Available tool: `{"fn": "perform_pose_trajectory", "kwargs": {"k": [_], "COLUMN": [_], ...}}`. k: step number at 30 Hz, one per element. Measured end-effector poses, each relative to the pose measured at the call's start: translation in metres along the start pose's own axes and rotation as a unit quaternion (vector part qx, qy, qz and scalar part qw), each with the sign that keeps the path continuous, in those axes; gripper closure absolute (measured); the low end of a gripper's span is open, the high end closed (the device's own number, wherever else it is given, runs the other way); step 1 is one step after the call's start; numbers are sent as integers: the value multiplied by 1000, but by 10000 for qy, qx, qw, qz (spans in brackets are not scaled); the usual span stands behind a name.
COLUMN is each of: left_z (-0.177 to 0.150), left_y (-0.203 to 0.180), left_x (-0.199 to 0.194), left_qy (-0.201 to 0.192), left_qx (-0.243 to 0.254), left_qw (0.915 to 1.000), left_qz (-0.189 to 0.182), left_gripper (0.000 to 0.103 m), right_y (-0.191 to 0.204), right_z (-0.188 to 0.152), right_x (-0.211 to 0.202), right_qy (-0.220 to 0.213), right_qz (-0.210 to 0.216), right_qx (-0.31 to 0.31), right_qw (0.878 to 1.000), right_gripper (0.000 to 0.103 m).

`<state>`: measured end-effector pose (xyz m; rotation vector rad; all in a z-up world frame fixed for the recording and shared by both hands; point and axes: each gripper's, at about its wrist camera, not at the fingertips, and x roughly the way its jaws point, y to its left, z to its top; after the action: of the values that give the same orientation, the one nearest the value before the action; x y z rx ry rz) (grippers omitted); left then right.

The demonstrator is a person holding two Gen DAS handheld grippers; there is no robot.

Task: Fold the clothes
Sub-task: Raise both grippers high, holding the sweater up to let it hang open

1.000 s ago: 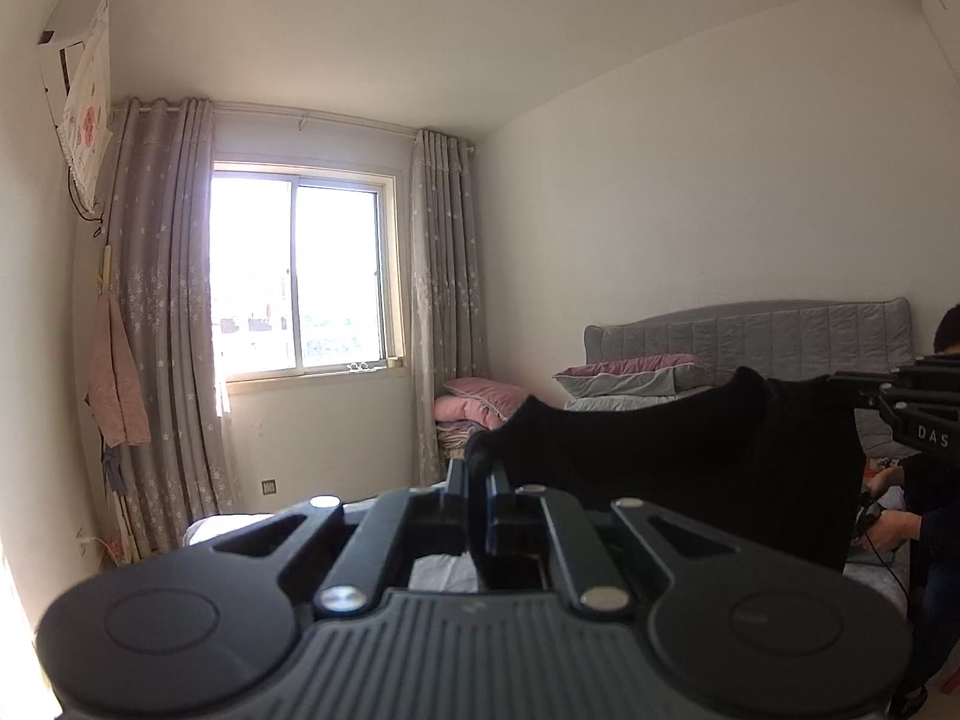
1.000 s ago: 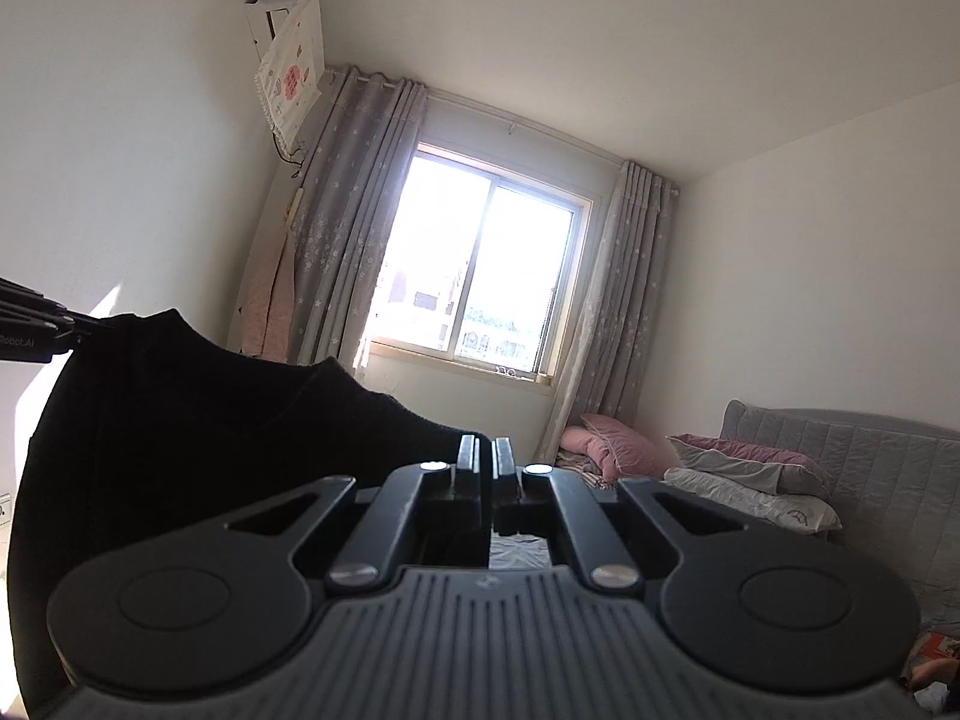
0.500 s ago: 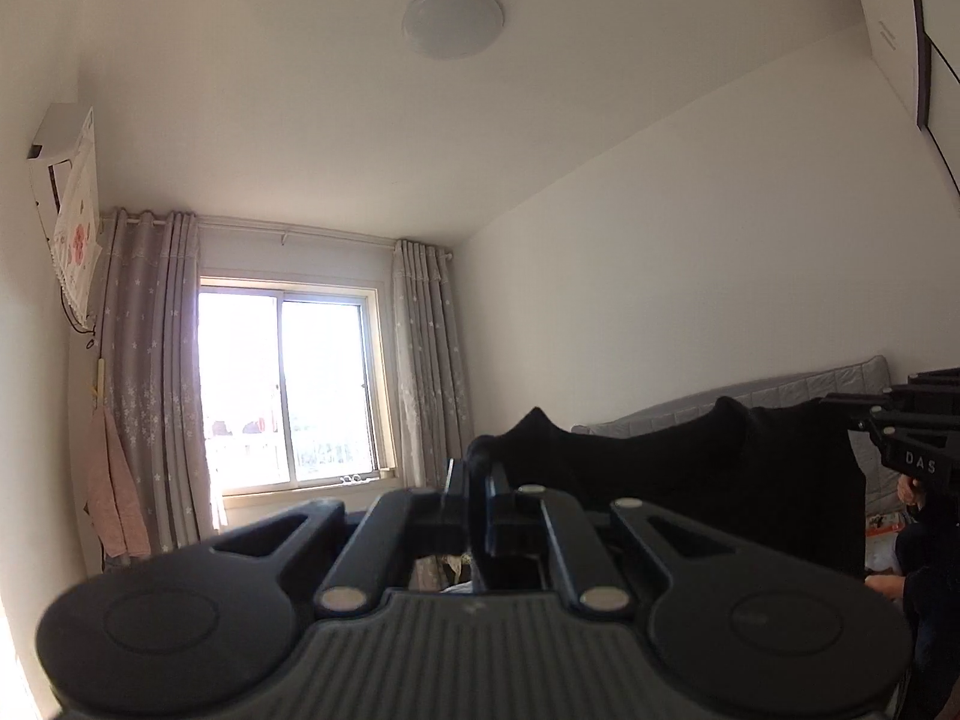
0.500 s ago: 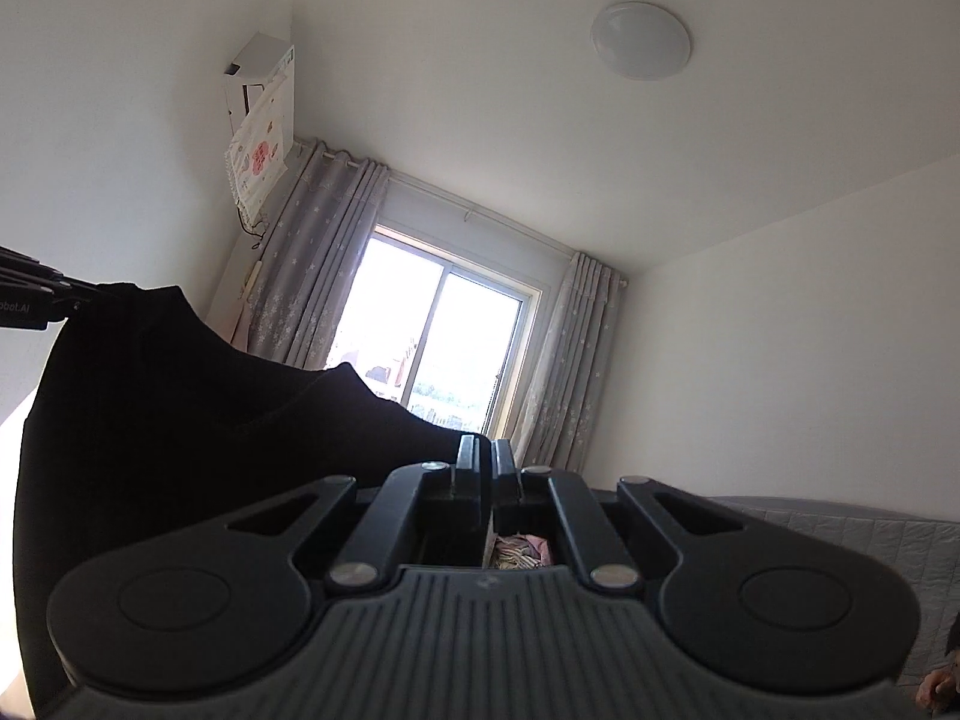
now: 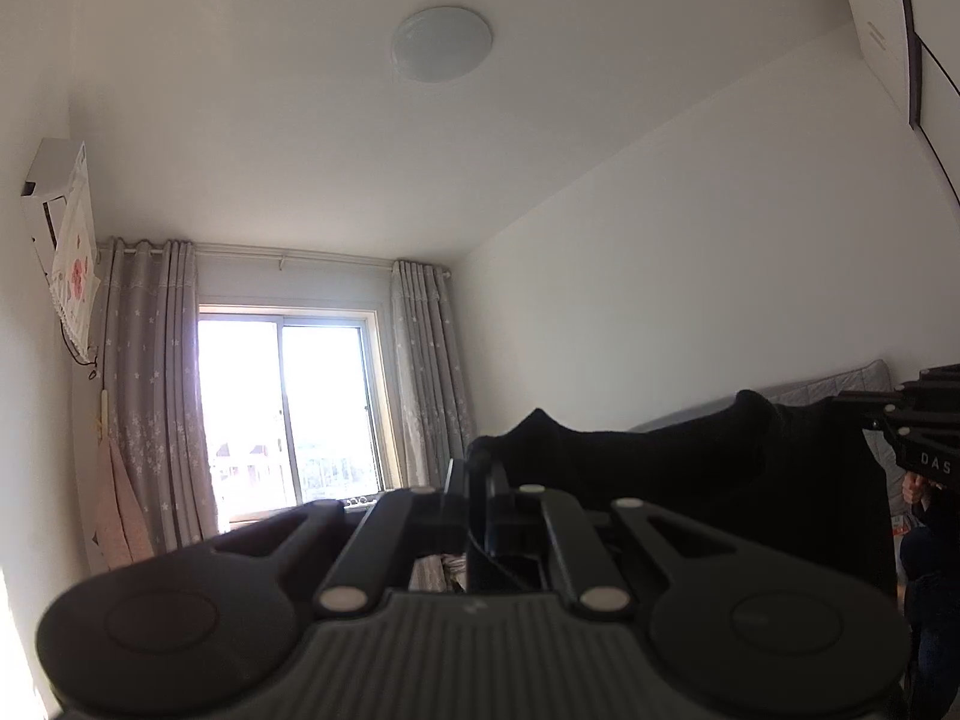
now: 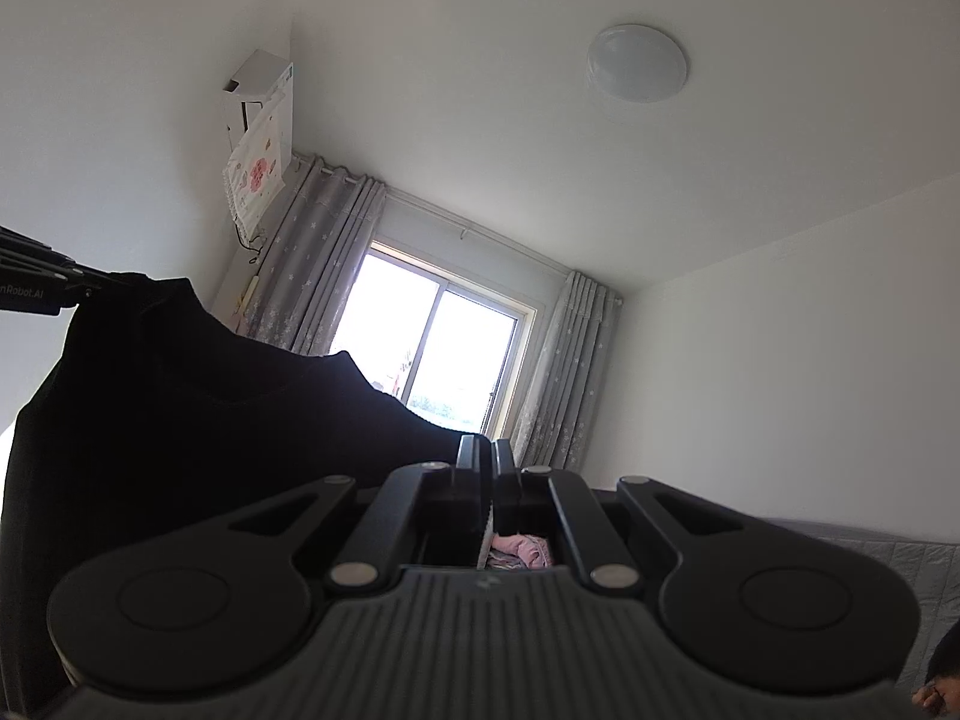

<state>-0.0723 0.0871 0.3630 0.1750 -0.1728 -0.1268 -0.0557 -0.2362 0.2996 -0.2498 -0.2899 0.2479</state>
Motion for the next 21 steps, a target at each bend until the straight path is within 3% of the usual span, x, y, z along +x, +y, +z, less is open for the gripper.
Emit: {"fn": "perform_pose_trajectory", "kwargs": {"k": [10, 21], "left_z": [-90, -164], "left_y": [-12, -36], "left_x": [102, 200], "left_qy": [1118, 1807], "left_qx": [-54, 87], "left_qw": [9937, 9832], "left_qz": [-35, 230], "left_gripper": [99, 99], "right_y": [9, 24], "right_z": [-80, -154], "right_x": [73, 172], "right_qy": [1048, 1747], "right_qz": [83, -57], "right_qx": [47, 131], "right_qw": [9944, 9845], "right_gripper": [99, 99]}}
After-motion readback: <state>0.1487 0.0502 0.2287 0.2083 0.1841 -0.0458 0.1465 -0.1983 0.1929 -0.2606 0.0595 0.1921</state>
